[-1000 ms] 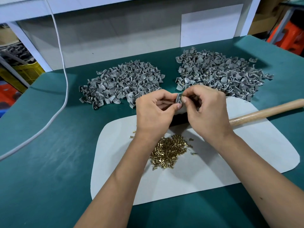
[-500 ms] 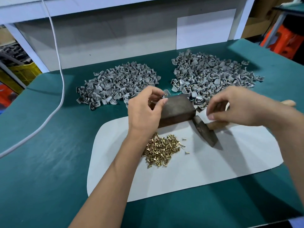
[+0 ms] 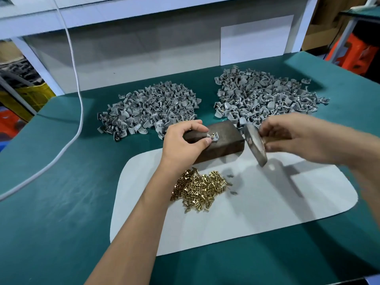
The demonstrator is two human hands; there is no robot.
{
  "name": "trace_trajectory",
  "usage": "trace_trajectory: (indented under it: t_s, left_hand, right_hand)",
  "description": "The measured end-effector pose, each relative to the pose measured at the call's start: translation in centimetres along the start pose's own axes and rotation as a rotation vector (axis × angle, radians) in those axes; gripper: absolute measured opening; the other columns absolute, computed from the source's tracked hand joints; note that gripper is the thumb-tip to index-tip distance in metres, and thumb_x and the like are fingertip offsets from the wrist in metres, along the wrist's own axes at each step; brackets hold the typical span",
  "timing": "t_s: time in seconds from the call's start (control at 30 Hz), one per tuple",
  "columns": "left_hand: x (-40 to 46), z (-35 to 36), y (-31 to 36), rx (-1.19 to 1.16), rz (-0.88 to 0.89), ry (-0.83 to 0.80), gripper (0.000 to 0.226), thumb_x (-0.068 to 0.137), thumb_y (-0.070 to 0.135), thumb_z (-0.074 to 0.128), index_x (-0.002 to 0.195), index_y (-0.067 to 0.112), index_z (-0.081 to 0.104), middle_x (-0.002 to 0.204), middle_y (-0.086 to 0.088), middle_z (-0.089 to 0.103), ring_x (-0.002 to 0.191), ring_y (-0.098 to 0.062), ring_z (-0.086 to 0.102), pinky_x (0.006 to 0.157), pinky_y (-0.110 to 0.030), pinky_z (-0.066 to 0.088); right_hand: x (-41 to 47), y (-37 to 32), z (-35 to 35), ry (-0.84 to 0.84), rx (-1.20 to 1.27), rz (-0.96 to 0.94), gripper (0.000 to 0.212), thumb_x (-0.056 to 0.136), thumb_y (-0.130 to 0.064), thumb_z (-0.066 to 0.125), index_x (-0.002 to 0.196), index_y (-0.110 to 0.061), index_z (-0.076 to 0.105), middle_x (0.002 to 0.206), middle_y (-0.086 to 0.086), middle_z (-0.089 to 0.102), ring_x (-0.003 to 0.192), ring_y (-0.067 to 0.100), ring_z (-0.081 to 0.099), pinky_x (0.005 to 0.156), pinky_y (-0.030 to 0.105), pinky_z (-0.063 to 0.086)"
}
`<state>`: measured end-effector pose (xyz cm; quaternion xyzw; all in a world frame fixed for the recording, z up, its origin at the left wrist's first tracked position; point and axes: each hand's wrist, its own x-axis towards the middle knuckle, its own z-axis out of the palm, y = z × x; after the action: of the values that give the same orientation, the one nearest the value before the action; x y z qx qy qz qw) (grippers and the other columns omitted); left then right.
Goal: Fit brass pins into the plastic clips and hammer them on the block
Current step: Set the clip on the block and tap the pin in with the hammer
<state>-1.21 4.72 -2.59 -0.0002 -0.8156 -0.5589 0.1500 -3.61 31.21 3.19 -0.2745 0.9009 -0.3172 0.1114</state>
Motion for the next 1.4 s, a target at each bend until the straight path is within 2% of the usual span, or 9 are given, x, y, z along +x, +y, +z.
trace_trajectory:
  t_s: [0.17,0.27,0.37,0.53,0.73,0.9,1.07,1.23,1.4]
  left_hand:
    - [0.1,0.1,-0.4,0.007,-0.036,-0.009,0.013,0.079,0.006,0.084,0.085,0.014,0.077,0.119,0.000,0.071,0.112,-0.006,0.066,0.104,-0.033,0.050]
    - [0.2,0.2,-0.4,0.019,-0.022,-0.015,0.012,0.081,0.005,0.083,0.082,0.013,0.075,0.120,-0.002,0.071,0.109,-0.002,0.067,0.095,-0.018,0.050]
    - [0.3,0.4,-0.5,0.029,-0.022,-0.019,0.011,0.082,0.002,0.082,0.081,0.010,0.074,0.120,-0.007,0.071,0.100,0.013,0.064,0.082,-0.003,0.043]
    - [0.4,0.3,-0.7,0.025,-0.013,-0.017,0.012,0.081,0.002,0.081,0.080,0.012,0.074,0.118,-0.006,0.071,0.108,0.005,0.064,0.081,-0.002,0.043]
    - [0.3,0.3,-0.3,0.023,-0.015,-0.010,0.019,0.080,0.001,0.082,0.074,0.017,0.074,0.121,-0.008,0.070,0.101,0.015,0.060,0.081,0.001,0.040]
    - [0.3,0.3,-0.2,0.004,-0.018,-0.013,0.016,0.080,0.002,0.082,0.076,0.016,0.075,0.121,-0.006,0.070,0.107,0.004,0.065,0.085,-0.006,0.046]
    - [0.2,0.3,0.1,0.006,-0.019,-0.007,0.017,0.080,0.000,0.082,0.076,0.015,0.074,0.107,0.001,0.067,0.118,-0.009,0.065,0.079,0.001,0.041]
    - [0.4,0.2,-0.2,-0.008,-0.015,-0.011,0.011,0.080,0.002,0.082,0.078,0.011,0.077,0.101,0.009,0.067,0.116,-0.007,0.065,0.079,0.002,0.040]
    - [0.4,0.2,-0.2,-0.001,0.006,-0.002,0.010,0.080,0.001,0.083,0.079,0.009,0.077,0.099,0.008,0.067,0.115,-0.011,0.066,0.079,0.001,0.042]
  right_hand:
    - [2.0,-2.6,0.5,0.222,0.025,-0.083,0.008,0.100,-0.025,0.060,0.095,-0.026,0.066,0.076,-0.016,0.068,0.067,-0.001,0.059,0.063,0.030,0.046]
    - [3.3,-3.7,2.4,0.228,-0.090,-0.045,0.011,0.101,-0.024,0.060,0.097,-0.019,0.068,0.085,-0.008,0.069,0.080,0.010,0.065,0.069,0.028,0.049]
    - [3.9,-4.5,3.0,0.247,-0.226,-0.053,0.028,0.104,-0.026,0.054,0.077,-0.019,0.057,0.074,-0.003,0.064,0.067,0.014,0.058,0.057,0.025,0.037]
    - [3.8,-4.9,2.6,0.519,-0.157,-0.165,0.030,0.102,-0.038,0.043,0.080,-0.022,0.055,0.066,-0.002,0.058,0.055,0.015,0.052,0.051,0.032,0.035]
    - [4.2,-4.7,3.5,0.246,-0.422,0.076,0.037,0.105,-0.037,0.045,0.071,-0.024,0.041,0.072,0.003,0.055,0.072,0.034,0.057,0.065,0.039,0.045]
    - [4.3,-5.7,2.9,0.583,-0.253,-0.062,0.030,0.103,-0.041,0.042,0.080,-0.023,0.048,0.062,-0.002,0.050,0.052,0.018,0.048,0.049,0.030,0.031]
    - [4.5,-5.9,4.3,0.253,-0.457,0.142,0.032,0.107,-0.038,0.042,0.080,-0.021,0.047,0.076,0.005,0.056,0.073,0.033,0.056,0.067,0.041,0.048]
    - [3.8,-6.3,3.9,0.570,-0.299,-0.080,0.024,0.106,-0.037,0.042,0.094,-0.021,0.055,0.067,-0.002,0.052,0.053,0.014,0.046,0.049,0.030,0.031]
    - [4.3,-6.9,4.4,0.261,-0.538,0.090,0.024,0.107,-0.038,0.040,0.095,-0.022,0.051,0.072,0.000,0.046,0.070,0.033,0.047,0.064,0.038,0.039]
